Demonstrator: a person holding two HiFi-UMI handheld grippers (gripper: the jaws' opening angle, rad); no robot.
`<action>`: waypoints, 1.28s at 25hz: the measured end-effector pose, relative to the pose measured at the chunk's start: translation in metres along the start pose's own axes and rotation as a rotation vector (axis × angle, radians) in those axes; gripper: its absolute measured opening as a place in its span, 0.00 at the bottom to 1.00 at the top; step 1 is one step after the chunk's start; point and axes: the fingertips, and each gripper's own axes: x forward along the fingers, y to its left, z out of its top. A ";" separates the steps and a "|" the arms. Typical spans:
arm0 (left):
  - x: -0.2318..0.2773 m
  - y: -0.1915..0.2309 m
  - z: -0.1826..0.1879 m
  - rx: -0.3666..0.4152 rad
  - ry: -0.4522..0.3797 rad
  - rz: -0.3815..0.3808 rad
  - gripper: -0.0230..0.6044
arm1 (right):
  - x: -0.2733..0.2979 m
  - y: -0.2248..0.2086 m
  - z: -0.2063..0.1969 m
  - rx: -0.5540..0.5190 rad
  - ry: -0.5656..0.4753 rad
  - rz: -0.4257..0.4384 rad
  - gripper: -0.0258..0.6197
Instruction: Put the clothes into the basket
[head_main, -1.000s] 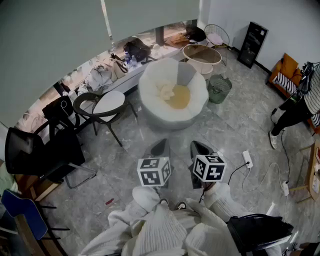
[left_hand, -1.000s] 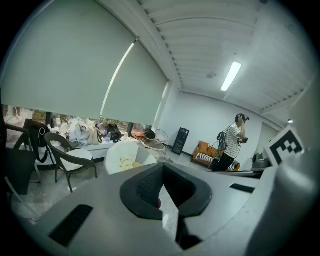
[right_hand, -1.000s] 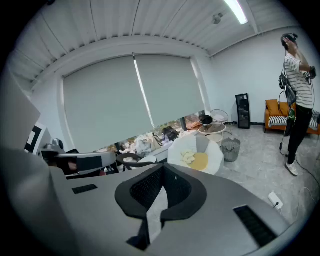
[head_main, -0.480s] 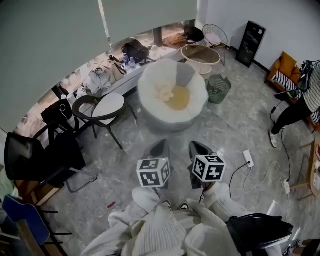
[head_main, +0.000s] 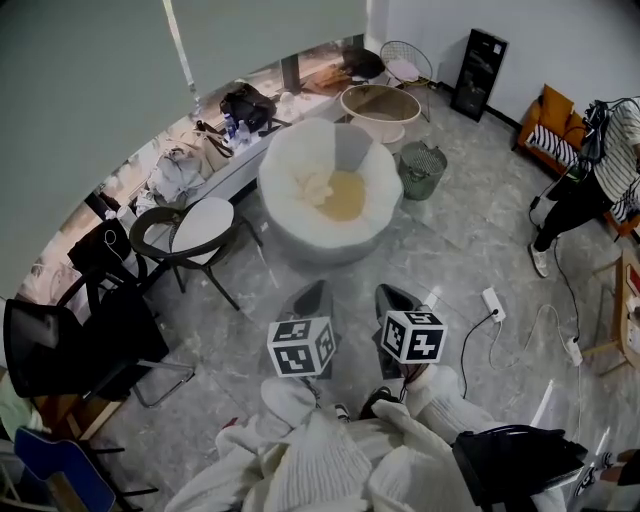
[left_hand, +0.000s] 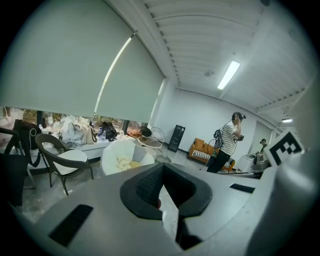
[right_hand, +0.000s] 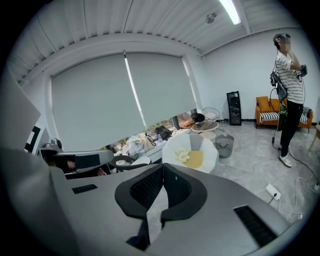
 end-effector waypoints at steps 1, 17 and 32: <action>0.003 0.000 0.000 0.000 0.005 -0.006 0.04 | 0.001 -0.003 0.000 0.004 0.003 -0.009 0.08; 0.101 -0.012 0.018 0.009 0.041 -0.004 0.04 | 0.056 -0.075 0.041 0.019 0.021 -0.035 0.08; 0.248 -0.061 0.069 0.015 0.023 0.018 0.04 | 0.130 -0.185 0.130 -0.004 0.018 0.016 0.08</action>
